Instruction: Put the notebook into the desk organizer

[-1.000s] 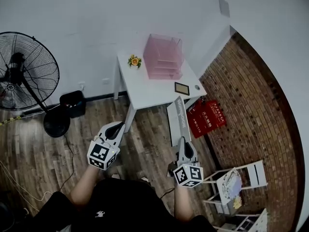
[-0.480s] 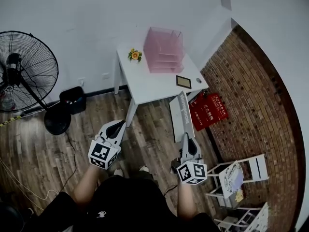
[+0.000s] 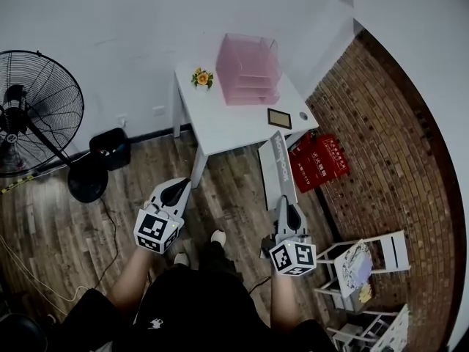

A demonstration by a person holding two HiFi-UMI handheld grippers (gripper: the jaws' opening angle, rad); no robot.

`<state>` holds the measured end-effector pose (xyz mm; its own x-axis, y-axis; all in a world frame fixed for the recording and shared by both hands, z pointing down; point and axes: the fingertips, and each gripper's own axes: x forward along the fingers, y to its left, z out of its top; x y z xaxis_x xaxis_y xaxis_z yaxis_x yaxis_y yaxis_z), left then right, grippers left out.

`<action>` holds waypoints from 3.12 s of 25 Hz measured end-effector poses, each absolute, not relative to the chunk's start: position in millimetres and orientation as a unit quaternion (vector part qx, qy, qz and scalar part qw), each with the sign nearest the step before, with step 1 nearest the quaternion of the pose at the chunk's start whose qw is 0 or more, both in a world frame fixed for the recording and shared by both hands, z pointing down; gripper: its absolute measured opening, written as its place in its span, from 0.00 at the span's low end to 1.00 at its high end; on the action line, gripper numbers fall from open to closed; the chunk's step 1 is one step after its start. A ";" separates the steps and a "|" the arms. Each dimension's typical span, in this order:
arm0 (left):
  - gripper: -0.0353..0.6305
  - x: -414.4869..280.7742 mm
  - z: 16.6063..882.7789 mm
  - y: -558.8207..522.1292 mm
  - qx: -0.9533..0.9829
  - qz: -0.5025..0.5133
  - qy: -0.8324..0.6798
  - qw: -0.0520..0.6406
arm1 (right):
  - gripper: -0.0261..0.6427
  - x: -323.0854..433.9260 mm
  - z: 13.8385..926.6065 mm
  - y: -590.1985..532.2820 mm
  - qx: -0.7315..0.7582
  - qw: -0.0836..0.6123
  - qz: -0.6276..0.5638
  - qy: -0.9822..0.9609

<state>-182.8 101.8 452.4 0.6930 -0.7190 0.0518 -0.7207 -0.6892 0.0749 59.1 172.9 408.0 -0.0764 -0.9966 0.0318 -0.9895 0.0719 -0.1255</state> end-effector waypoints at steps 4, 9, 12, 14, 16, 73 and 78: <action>0.06 -168.4 452.6 88.5 0.919 0.011 -0.393 0.044 | 0.06 71.9 412.9 157.8 -0.676 0.035 -0.061 0.734; 0.06 -151.0 454.3 65.5 0.916 0.019 -0.400 0.038 | 0.06 90.2 419.5 131.7 -0.668 0.038 -0.065 0.740; 0.06 -138.3 452.2 46.5 0.913 0.022 -0.406 0.033 | 0.06 104.8 421.3 109.3 -0.661 0.042 -0.069 0.746; 0.06 -128.8 449.9 33.3 0.911 0.023 -0.411 0.030 | 0.06 114.9 421.9 94.1 -0.656 0.043 -0.070 0.750; 0.06 -119.5 447.8 19.5 0.908 0.025 -0.417 0.027 | 0.06 124.4 422.0 77.7 -0.651 0.044 -0.071 0.755; 0.06 -1.8 453.3 -340.7 0.892 0.036 -0.450 0.017 | 0.06 166.8 428.6 -293.1 -0.610 0.046 -0.069 0.788; 0.06 -10.8 452.7 -375.3 0.897 0.028 -0.441 0.012 | 0.06 145.5 425.0 -338.4 -0.616 0.066 -0.077 0.781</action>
<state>-10.8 -375.3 452.7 0.6097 -0.7903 0.0615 -0.7917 -0.6109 -0.0027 145.5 -338.4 425.0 -0.2315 -0.9728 -0.0076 -0.9525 0.2282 -0.2018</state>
